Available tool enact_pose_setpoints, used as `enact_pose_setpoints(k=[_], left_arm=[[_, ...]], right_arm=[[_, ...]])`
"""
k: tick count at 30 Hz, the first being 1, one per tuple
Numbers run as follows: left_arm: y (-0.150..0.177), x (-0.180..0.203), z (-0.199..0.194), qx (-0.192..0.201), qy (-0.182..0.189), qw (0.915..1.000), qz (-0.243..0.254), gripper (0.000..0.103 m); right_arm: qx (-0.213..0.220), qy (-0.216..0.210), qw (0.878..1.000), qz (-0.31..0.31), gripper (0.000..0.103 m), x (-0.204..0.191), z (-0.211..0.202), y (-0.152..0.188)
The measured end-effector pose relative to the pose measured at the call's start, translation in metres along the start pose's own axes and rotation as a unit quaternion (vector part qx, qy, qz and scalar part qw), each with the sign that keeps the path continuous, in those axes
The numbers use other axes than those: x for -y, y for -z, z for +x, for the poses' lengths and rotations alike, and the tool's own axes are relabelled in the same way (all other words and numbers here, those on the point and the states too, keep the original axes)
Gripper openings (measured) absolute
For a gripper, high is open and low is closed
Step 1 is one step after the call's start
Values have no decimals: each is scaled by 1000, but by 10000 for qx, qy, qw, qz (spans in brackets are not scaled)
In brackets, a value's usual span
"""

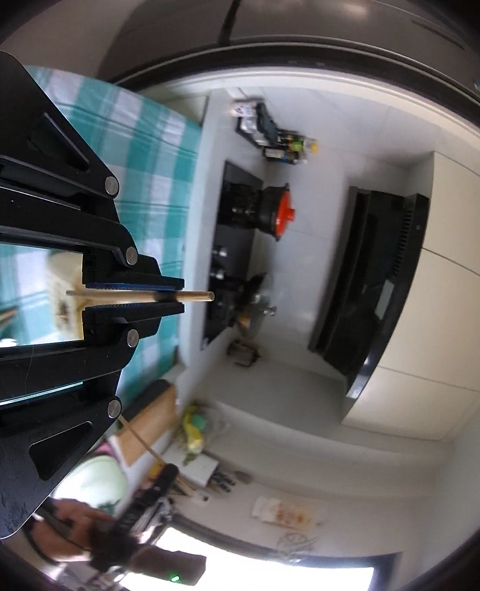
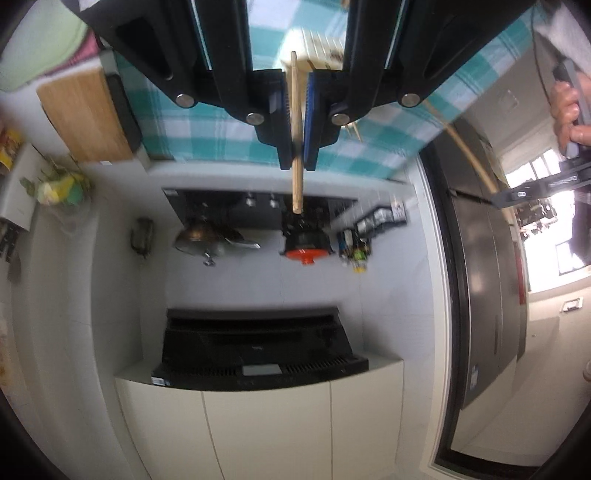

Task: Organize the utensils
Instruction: 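Lift both held chopsticks and carry them over the cream caddy, then open both tools to drop the chopsticks into the caddy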

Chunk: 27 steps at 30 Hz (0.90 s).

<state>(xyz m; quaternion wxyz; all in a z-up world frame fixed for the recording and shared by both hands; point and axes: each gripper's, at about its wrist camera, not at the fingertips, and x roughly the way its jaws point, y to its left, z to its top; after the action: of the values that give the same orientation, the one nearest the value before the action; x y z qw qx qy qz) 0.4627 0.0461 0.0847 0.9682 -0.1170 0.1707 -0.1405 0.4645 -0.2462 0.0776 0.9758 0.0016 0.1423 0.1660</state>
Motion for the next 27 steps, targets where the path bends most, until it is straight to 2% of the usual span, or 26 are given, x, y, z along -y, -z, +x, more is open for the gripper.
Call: enact_pose_setpoints(k=[3, 5, 11, 17, 19, 20, 21, 22, 23, 24, 25, 27], left_arm=[[-4, 4, 35, -39, -107, 9999, 54, 4], [1, 7, 62, -241, -150, 9995, 115, 4], [30, 2, 125, -1051, -294, 9937, 244, 4], [55, -4, 167, -1743, -316, 9840, 181, 4], [63, -4, 180, -2020, -350, 9787, 119, 6], [67, -4, 185, -2134, -404, 9761, 86, 15], [69, -5, 186, -2205, -416, 9745, 51, 34], [70, -6, 183, -2236, -401, 9739, -4, 45], [70, -7, 179, -2211, -381, 9745, -28, 62], [70, -9, 168, -2129, -356, 9764, -18, 70], [70, -10, 160, -2094, -372, 9771, 30, 71], [74, -16, 140, -2167, -490, 9749, 174, 76]], right_arm=[[71, -127, 9999, -46, 6, -8, 28, -1], [-63, -244, 9997, 13, 6, -10, 50, 5], [-771, -555, 9952, 237, 6, -9, 113, 37], [-1614, -724, 9825, 581, 7, -5, 171, 69], [-2008, -782, 9744, 642, 10, -7, 194, 78], [-2236, -818, 9686, 717, 11, -6, 205, 83], [-2340, -822, 9657, 764, 21, -6, 210, 84], [-2370, -799, 9647, 829, 24, -4, 210, 84], [-2282, -762, 9667, 870, 26, -3, 204, 81], [-2154, -764, 9694, 894, 27, -1, 194, 76], [-2068, -790, 9711, 897, 29, 0, 186, 73], [-1890, -721, 9764, 763, 48, 1, 162, 65]])
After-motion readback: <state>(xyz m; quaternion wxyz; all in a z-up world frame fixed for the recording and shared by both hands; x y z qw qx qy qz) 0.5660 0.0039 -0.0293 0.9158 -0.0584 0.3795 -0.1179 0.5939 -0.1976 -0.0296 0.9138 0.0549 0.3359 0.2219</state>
